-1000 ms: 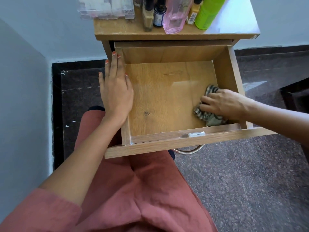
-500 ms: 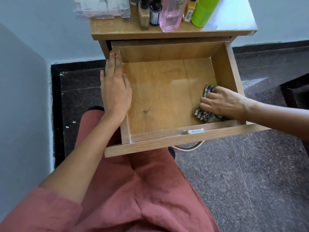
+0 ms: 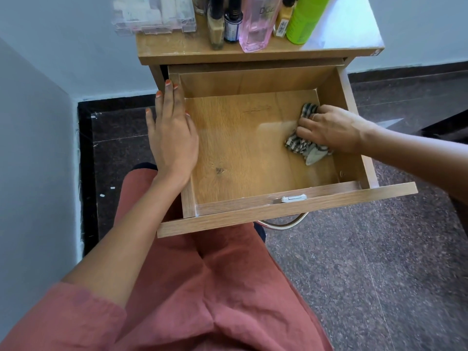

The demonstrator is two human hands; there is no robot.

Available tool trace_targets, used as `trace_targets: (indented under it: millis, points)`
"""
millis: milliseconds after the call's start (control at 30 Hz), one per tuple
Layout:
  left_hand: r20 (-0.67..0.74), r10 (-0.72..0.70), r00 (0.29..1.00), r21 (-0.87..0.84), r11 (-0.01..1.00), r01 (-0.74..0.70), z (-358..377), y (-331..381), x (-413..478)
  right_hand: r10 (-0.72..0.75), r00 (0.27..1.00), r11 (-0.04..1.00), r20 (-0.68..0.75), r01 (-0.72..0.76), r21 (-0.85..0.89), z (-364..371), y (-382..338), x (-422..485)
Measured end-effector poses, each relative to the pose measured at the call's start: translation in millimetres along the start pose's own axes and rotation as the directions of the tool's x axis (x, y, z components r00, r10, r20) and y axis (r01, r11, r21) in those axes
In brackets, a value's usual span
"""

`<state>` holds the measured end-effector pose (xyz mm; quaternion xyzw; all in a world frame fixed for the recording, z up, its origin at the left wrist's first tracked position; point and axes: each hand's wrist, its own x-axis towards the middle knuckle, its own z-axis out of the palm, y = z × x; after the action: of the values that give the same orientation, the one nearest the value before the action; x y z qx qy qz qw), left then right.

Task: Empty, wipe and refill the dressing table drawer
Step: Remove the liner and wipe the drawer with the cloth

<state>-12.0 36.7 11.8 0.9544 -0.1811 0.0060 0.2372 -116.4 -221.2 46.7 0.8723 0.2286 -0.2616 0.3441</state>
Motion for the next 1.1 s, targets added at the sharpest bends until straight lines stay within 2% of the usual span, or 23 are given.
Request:
trace_targets:
  millis: [133,200,267,333,467,600,667,733,933,1000,1100]
  points:
    - [0.011,-0.006,1.000,0.033,0.999,0.005,0,-1,-1,-0.100,0.995,0.995,-0.002,0.100,0.020,2,-17,-15]
    - [0.015,-0.007,1.000,0.039,0.999,0.007,0,-1,-1,-0.126,0.990,0.990,-0.068,0.130,0.056,8,-28,-22]
    - [0.019,-0.009,1.000,0.036,0.999,0.009,0,-1,-1,-0.115,0.968,0.984,-0.223,0.142,0.109,19,-32,-28]
    - [0.015,-0.008,1.000,0.028,1.000,0.008,0,-1,-1,-0.111,0.958,0.984,-0.266,0.143,0.106,23,-32,-28]
    - [0.015,0.006,1.000,0.009,1.000,-0.006,0,-1,-2,-0.103,0.961,0.992,-0.256,0.117,0.040,24,-33,-27]
    - [0.003,0.022,1.000,0.018,1.000,-0.022,0,-1,-2,-0.068,0.984,0.995,-0.168,0.078,0.055,16,-38,-28]
    - [0.002,0.027,1.000,0.022,0.999,-0.027,0,-1,-2,-0.066,0.995,0.996,-0.072,0.070,0.058,15,-41,-26]
    - [0.000,0.030,1.000,0.029,0.999,-0.030,0,0,-2,-0.029,1.000,0.998,0.000,0.029,0.061,11,-40,-24]
    - [-0.006,0.036,0.999,0.052,0.998,-0.035,0,0,-2,0.180,0.982,0.979,0.058,-0.185,0.081,3,-22,-3]
    - [-0.004,0.032,0.999,0.053,0.998,-0.032,0,0,-2,0.281,0.957,0.944,0.075,-0.290,0.155,4,-14,5]
    - [-0.004,0.031,1.000,0.051,0.998,-0.031,0,-1,-2,0.422,0.896,0.837,0.135,-0.443,0.321,6,-9,17]
